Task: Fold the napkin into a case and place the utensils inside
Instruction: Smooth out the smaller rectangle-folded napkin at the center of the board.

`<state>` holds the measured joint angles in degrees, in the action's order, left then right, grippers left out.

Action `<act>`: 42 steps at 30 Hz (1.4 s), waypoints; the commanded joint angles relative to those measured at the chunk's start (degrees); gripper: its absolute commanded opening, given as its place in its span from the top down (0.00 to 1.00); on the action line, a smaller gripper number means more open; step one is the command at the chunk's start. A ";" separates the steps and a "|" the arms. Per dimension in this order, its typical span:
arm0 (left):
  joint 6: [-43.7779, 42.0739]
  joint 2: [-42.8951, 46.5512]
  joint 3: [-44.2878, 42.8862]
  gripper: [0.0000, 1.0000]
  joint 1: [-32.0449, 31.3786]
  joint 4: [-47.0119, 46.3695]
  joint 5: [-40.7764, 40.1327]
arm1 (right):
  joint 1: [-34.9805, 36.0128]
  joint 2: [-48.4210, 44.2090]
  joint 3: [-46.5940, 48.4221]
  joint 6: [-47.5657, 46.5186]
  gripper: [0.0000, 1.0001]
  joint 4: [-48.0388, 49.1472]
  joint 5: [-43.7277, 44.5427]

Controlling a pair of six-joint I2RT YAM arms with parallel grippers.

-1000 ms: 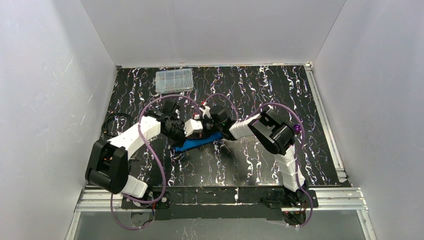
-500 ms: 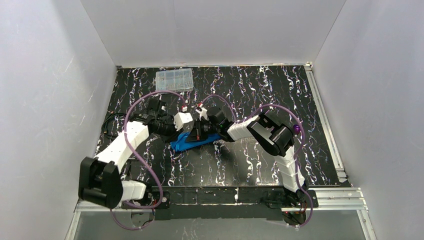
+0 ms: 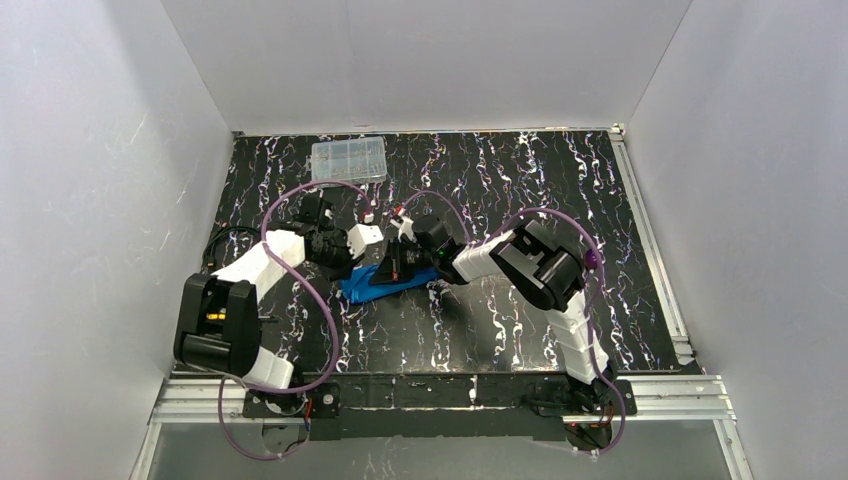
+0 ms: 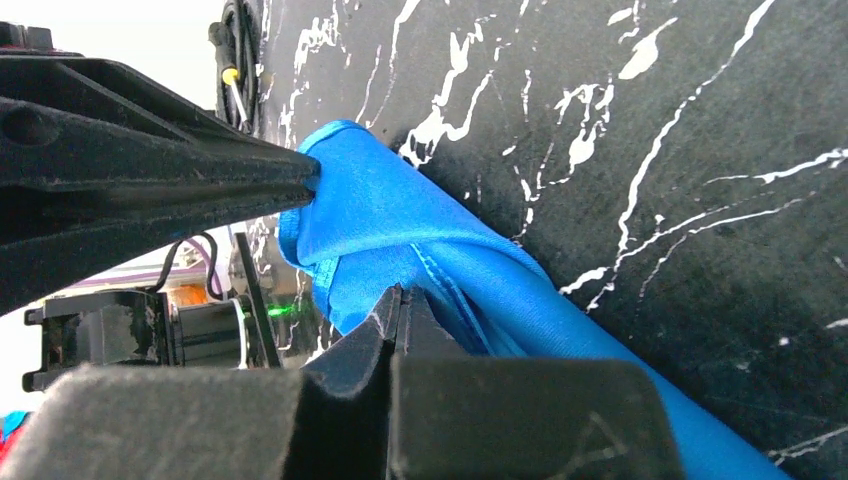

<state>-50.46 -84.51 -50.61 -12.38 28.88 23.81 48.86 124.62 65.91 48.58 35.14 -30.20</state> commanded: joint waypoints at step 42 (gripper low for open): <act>-12.92 -0.59 10.60 0.96 -7.37 -3.11 -4.70 | -0.79 4.64 7.67 9.17 0.99 12.37 -8.10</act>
<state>-62.46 -83.02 -42.78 -19.38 23.94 21.41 47.37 127.83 69.34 57.41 45.84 -37.04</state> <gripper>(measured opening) 0.046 0.029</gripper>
